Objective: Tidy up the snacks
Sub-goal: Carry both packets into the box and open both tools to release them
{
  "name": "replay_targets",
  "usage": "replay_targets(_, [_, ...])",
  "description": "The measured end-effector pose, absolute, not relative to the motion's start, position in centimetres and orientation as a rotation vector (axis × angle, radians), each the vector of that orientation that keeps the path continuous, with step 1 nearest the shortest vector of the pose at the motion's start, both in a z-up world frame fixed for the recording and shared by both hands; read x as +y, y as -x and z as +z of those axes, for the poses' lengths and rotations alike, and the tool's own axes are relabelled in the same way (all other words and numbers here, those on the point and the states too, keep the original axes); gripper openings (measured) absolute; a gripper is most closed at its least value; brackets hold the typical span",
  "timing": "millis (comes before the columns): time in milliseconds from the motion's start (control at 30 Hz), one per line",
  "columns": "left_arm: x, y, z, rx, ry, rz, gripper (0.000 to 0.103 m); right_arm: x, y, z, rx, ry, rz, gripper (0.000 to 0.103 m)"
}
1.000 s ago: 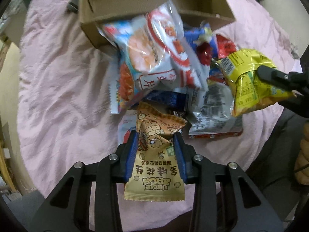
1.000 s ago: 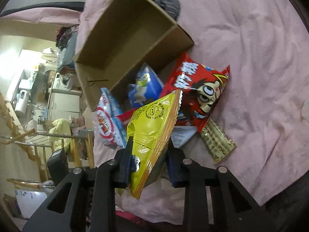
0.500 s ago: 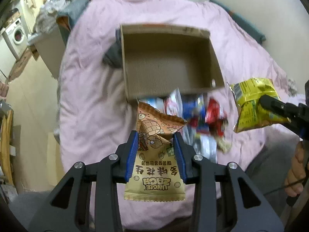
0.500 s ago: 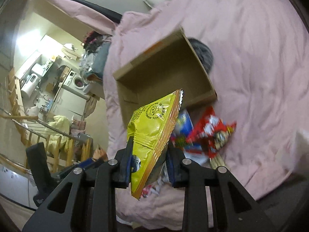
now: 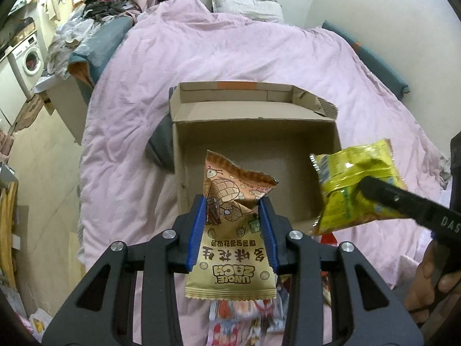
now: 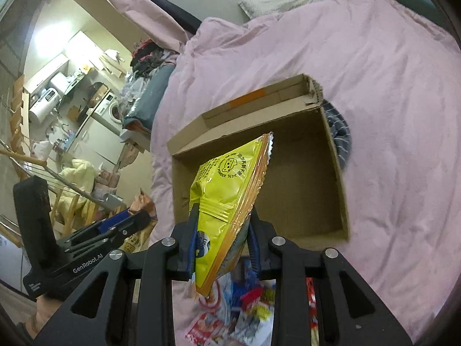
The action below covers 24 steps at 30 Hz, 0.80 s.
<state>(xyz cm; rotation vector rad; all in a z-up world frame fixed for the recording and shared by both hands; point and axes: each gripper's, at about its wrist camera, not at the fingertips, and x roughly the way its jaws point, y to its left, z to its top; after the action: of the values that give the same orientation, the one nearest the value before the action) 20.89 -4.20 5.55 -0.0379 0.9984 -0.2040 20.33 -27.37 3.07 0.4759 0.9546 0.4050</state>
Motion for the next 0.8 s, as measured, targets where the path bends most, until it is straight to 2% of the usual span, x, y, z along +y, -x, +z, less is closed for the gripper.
replay_targets(433, [-6.0, -25.9, -1.6, 1.033, 0.005, -0.181, 0.033, -26.6, -25.9, -4.7, 1.075, -0.499, 0.39, 0.03])
replay_targets(800, [-6.3, -26.3, -3.4, 1.055, -0.012, -0.163, 0.033, -25.9, -27.2, -9.3, 1.195, -0.481, 0.388, 0.03])
